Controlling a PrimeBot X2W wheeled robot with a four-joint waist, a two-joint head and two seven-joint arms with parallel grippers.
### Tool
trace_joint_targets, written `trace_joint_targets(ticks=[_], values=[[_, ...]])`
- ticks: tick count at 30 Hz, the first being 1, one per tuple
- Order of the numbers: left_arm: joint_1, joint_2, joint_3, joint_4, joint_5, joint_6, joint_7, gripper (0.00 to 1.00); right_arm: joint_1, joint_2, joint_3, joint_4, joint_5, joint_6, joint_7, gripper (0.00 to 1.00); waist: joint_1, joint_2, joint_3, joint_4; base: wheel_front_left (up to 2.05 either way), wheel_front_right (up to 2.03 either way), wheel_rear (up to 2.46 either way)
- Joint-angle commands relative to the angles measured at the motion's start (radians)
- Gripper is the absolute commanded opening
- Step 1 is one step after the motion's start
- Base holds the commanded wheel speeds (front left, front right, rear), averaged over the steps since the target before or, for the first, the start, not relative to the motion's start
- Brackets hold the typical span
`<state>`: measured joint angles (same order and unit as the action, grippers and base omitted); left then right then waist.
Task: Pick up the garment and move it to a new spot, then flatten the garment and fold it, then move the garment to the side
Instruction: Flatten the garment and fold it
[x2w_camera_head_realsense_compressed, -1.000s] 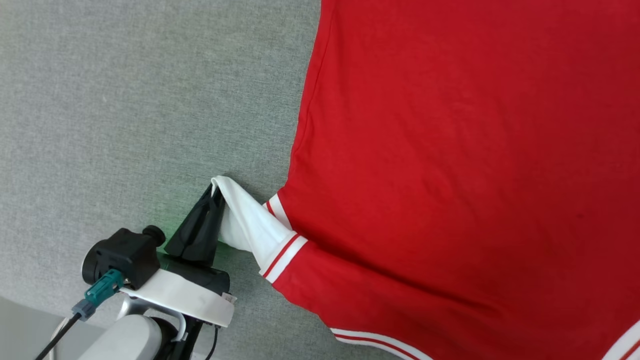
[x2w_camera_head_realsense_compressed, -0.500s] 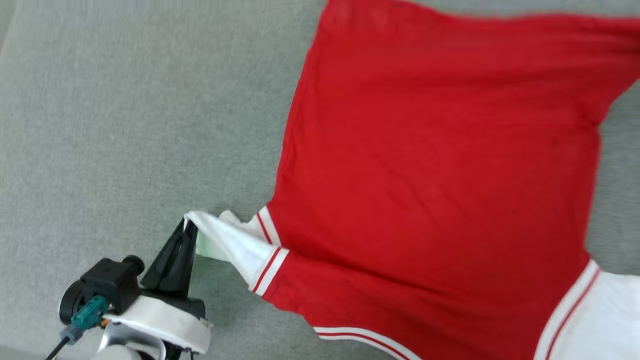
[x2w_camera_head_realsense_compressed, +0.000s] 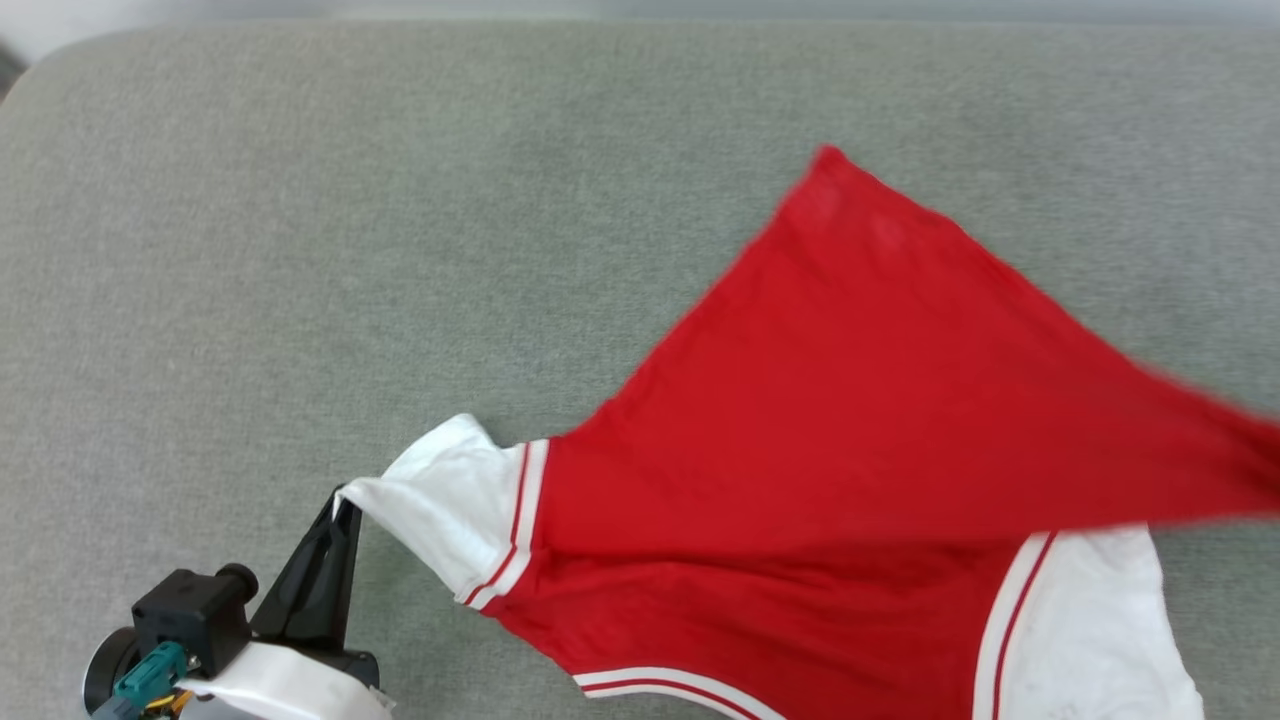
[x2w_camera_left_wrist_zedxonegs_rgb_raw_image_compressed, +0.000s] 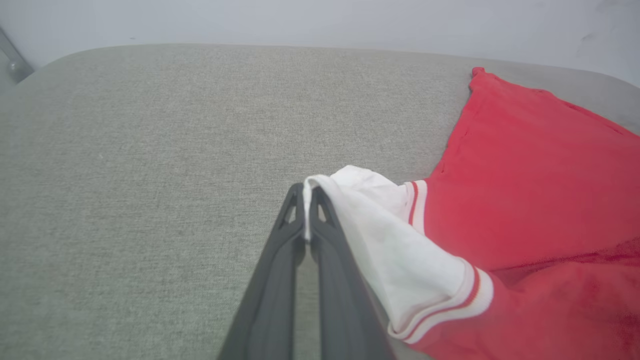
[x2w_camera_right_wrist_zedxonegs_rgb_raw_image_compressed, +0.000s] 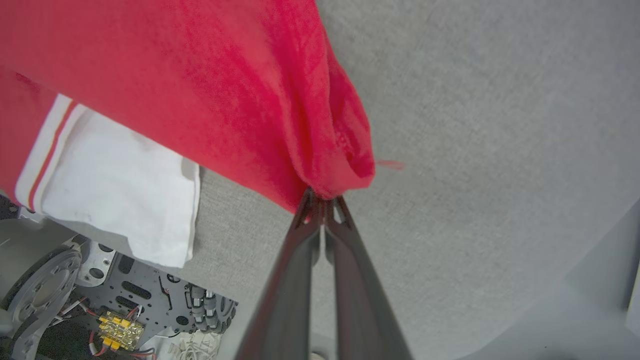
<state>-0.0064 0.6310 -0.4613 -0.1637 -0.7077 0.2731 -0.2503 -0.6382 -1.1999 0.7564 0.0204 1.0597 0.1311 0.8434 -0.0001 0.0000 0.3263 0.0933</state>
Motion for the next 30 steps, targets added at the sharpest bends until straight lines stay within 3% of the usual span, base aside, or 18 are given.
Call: trace_joint_targets(ticks=[1,5,10,15,16,17,18,25,30], values=[[0.017,0.007,0.004,-0.005,-0.003,0.006,-0.002,0.00,0.078,-0.014,-0.009,0.009,0.026,-0.001,-0.036,0.00,0.0001,0.0000,-0.021,-0.019,0.00,0.00,0.00],[0.036,0.009,0.007,-0.010,-0.006,0.015,-0.003,0.00,0.229,-0.010,-0.023,0.044,0.063,-0.001,-0.118,0.00,0.0001,0.0000,-0.030,-0.032,0.00,0.00,0.00],[0.055,0.010,0.002,-0.017,-0.002,0.028,0.001,0.00,0.440,0.064,-0.051,0.108,0.102,-0.001,-0.238,0.00,0.0001,0.0000,-0.035,-0.046,0.00,0.00,0.00],[0.052,0.017,-0.001,-0.027,0.002,0.034,0.011,0.00,0.534,0.135,-0.078,0.117,0.063,-0.001,-0.280,0.00,0.0001,0.0000,-0.035,-0.057,0.00,0.00,0.00],[0.048,0.018,-0.002,-0.028,0.002,0.035,0.015,0.00,0.531,0.137,-0.089,0.111,0.040,-0.001,-0.287,0.44,0.0001,0.0000,-0.036,-0.057,0.00,0.00,0.00],[0.046,0.019,-0.002,-0.030,0.001,0.037,0.017,0.00,0.526,0.141,-0.106,0.102,0.027,-0.001,-0.287,0.78,0.0001,0.0000,-0.037,-0.058,0.00,0.00,0.00],[0.046,0.019,-0.002,-0.033,0.002,0.037,0.018,0.00,0.518,0.143,-0.130,0.091,0.020,-0.001,-0.293,1.00,0.0001,0.0000,-0.039,-0.060,0.00,0.00,0.00],[0.037,0.015,-0.014,-0.050,0.012,0.045,0.026,0.00,0.428,0.104,-0.322,-0.024,-0.032,-0.001,-0.297,1.00,0.0001,0.0000,-0.037,-0.047,0.00,0.00,0.00],[0.012,0.005,-0.029,-0.060,0.027,0.046,0.031,0.00,0.307,0.089,-0.424,-0.129,-0.078,-0.001,-0.218,1.00,0.0001,0.0000,-0.012,-0.022,0.00,0.00,0.00]])
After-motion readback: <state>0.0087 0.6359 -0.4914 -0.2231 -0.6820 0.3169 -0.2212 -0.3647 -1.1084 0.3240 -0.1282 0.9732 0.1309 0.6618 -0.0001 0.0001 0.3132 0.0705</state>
